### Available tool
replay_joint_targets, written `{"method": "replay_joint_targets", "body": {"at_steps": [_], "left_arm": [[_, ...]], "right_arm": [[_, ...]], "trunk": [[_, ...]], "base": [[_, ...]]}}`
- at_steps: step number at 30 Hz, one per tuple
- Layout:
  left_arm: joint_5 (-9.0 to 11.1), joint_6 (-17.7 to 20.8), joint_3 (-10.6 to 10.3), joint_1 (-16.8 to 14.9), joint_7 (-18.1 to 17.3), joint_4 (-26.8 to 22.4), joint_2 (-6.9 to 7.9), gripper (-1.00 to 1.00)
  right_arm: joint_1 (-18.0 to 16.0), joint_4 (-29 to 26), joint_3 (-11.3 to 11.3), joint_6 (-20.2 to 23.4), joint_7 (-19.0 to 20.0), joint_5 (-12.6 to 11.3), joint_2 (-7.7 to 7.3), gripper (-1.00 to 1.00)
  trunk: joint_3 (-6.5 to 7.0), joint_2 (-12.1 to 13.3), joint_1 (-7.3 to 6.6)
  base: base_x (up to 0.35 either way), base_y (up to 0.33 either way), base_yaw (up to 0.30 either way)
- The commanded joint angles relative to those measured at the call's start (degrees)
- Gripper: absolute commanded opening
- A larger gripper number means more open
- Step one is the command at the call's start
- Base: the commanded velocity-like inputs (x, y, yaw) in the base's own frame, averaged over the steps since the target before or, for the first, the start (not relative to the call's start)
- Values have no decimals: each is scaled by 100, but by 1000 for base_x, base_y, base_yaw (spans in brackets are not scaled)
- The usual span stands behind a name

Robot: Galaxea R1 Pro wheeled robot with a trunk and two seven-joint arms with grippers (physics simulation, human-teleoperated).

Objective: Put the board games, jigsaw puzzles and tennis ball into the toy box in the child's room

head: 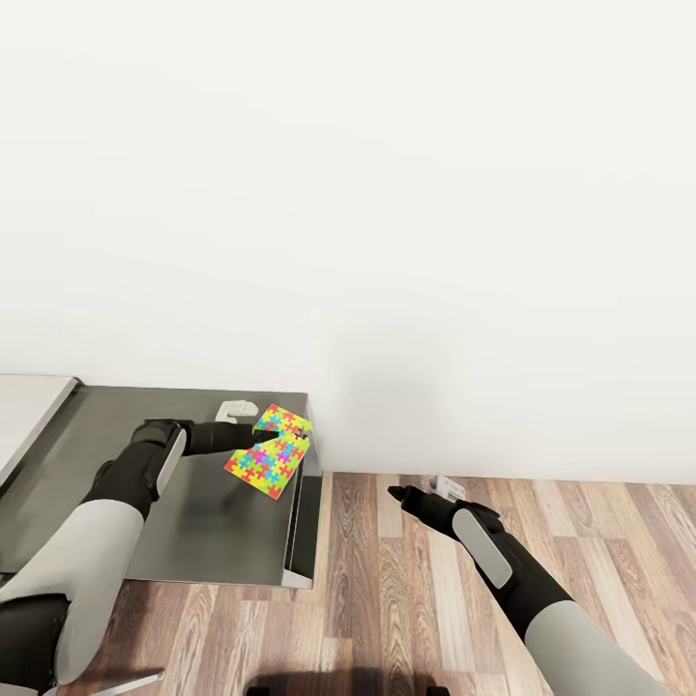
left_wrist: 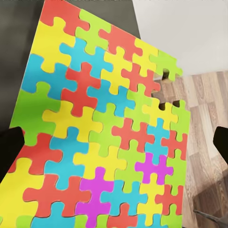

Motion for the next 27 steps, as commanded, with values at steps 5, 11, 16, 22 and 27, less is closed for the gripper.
{"method": "replay_joint_targets", "body": {"at_steps": [5,11,16,22,27], "left_arm": [[-37,35,20,-6,-47,-5,0,100],[-39,34,19,-5,-42,-15,18,100],[-43,34,22,-5,-41,-41,35,100],[-40,37,30,12,-45,-147,52,100],[-10,47,46,94,-50,-327,59,100]], "right_arm": [[-4,-12,26,6,-56,-60,-8,100],[-4,-12,26,6,-56,-60,-8,100],[-4,-12,24,6,-56,-60,-8,100],[-4,-12,25,6,-56,-60,-8,100],[-4,-12,26,6,-56,-60,-8,100]], "trunk": [[-9,-10,3],[-9,-10,3],[-9,-10,3],[-9,-10,3],[-9,-10,3]], "base": [[0,0,0],[0,0,0],[0,0,0],[0,0,0],[0,0,0]]}}
